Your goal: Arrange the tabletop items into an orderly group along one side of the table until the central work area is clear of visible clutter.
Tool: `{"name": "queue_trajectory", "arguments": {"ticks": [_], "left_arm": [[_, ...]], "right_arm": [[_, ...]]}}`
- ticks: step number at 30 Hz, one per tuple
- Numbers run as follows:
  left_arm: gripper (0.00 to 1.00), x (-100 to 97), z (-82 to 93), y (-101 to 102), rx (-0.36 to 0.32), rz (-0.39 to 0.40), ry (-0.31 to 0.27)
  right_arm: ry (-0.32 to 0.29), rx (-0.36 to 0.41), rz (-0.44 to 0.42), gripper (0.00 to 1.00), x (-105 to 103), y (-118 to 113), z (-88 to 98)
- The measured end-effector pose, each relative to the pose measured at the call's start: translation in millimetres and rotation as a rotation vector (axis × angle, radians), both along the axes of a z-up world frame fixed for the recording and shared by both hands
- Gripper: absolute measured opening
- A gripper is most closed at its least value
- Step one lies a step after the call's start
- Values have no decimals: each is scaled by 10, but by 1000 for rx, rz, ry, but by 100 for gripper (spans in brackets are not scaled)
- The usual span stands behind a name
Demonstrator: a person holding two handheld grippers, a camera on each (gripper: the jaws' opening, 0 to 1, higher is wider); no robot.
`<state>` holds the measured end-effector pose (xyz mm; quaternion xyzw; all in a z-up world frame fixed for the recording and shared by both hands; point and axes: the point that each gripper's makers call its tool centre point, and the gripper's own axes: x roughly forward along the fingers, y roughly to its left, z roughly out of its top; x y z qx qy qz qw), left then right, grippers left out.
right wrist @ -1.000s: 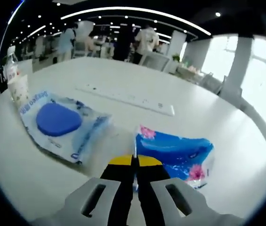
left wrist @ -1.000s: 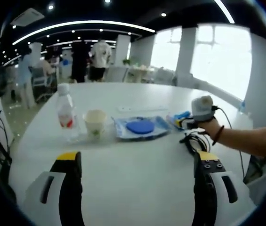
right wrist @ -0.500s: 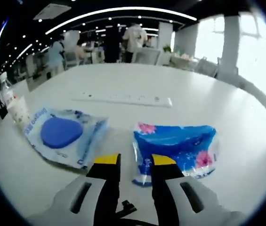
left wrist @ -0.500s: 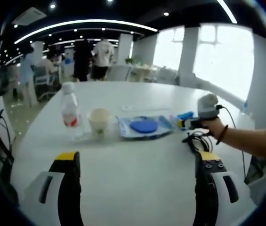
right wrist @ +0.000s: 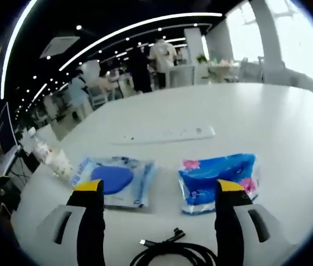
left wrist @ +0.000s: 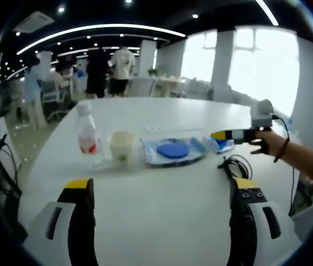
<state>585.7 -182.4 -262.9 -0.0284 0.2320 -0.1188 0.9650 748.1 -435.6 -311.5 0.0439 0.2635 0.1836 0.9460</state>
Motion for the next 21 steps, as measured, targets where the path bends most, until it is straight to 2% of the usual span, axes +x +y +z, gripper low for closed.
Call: {"name": "queue_trajectory", "arguments": {"ticks": [3,6,9,12,15,18,21], "left_arm": [[99,-7,27,-21,2,-8,-2],[99,-11,45,-31,4,-15,-5],[99,-38,72,-40,12,-29,-10],[99,-68,94,-41,15,-38,-14],[99,-105,132,-34,17,-45,-20],[99,-154,164,-49,17,-66,-27],[99,-211,169,-61,17,-82,-25]], "right_arm": [[-12,-2,35,88,-100,14,113],[-4,27,72,92,-230,53,201],[-15,-6,121,96,-350,66,265],[-8,39,178,100,-514,151,352],[-5,46,203,99,-678,164,406],[-32,32,230,99,-842,173,499],[-39,49,250,99,-972,190,575]]}}
